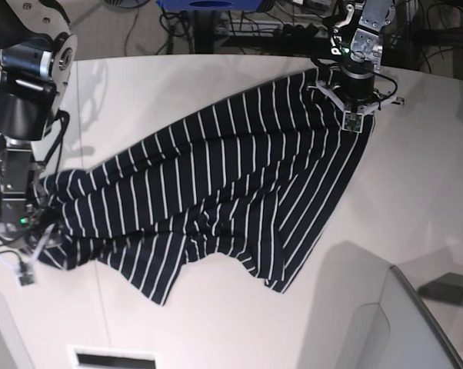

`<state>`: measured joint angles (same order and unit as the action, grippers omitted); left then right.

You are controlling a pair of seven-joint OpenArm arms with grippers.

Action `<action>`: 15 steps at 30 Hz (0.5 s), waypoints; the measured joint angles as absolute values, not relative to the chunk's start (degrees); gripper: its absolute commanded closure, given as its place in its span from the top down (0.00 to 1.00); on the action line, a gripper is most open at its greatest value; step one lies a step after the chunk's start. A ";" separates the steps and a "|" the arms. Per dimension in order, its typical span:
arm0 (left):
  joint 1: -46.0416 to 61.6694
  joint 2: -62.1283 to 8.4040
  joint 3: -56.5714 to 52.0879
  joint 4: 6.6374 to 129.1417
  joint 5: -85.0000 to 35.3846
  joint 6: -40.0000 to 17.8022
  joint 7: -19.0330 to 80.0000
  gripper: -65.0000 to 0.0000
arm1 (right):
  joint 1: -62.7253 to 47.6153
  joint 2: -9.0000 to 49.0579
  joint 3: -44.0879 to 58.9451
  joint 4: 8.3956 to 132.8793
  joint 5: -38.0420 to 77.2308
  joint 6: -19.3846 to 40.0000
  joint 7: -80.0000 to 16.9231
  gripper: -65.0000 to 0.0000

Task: Layout the t-shirt on the table in an organized manner, then fold the t-shirt properly
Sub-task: 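Drag the shirt with the right gripper away from the left gripper to stretch it flat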

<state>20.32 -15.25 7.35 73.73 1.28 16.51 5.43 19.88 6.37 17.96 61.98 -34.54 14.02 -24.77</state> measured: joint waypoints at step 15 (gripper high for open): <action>21.61 -15.99 7.27 75.13 0.80 16.45 5.85 0.00 | 31.35 3.38 27.64 57.47 -48.36 9.39 -27.27 0.91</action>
